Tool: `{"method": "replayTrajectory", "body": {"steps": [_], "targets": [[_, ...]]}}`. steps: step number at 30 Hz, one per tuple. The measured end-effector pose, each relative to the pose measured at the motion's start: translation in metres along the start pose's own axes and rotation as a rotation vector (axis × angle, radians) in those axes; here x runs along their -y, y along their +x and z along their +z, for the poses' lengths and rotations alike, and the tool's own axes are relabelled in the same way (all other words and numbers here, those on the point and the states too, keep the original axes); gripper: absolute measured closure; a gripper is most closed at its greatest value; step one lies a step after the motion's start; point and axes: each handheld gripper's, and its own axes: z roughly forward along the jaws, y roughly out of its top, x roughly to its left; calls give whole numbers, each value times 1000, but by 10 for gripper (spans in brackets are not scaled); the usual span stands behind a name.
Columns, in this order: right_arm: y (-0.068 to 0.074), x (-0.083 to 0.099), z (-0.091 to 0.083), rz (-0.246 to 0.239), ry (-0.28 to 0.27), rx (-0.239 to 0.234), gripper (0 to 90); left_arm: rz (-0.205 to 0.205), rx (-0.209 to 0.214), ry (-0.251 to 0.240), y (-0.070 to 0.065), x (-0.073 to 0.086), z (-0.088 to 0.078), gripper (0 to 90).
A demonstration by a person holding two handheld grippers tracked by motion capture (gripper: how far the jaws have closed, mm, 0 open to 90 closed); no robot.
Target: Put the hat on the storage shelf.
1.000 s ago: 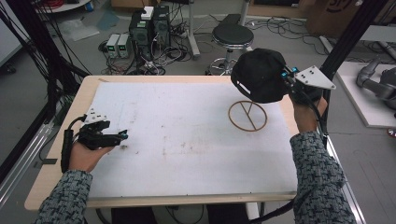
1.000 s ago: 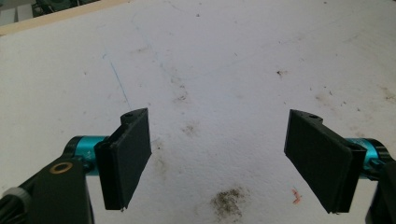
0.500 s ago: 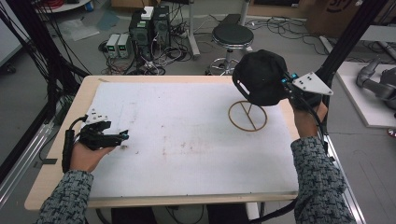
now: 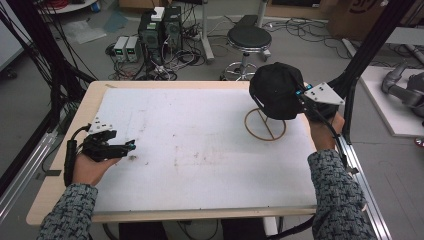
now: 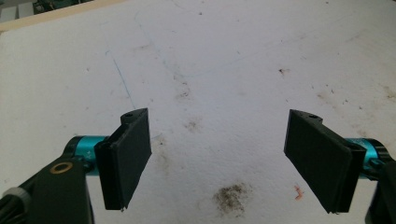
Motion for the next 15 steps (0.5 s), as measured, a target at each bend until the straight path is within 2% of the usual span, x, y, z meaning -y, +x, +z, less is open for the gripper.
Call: {"method": "replayTrajectory", "body": {"steps": [6,15], "targets": [[0,0,-1,-3,0,-6,810,2,4,2,0,0,2,231],[-4,0,-5,13,-9,-15,612,8,10,-2,-2,-1,3,231]]}}
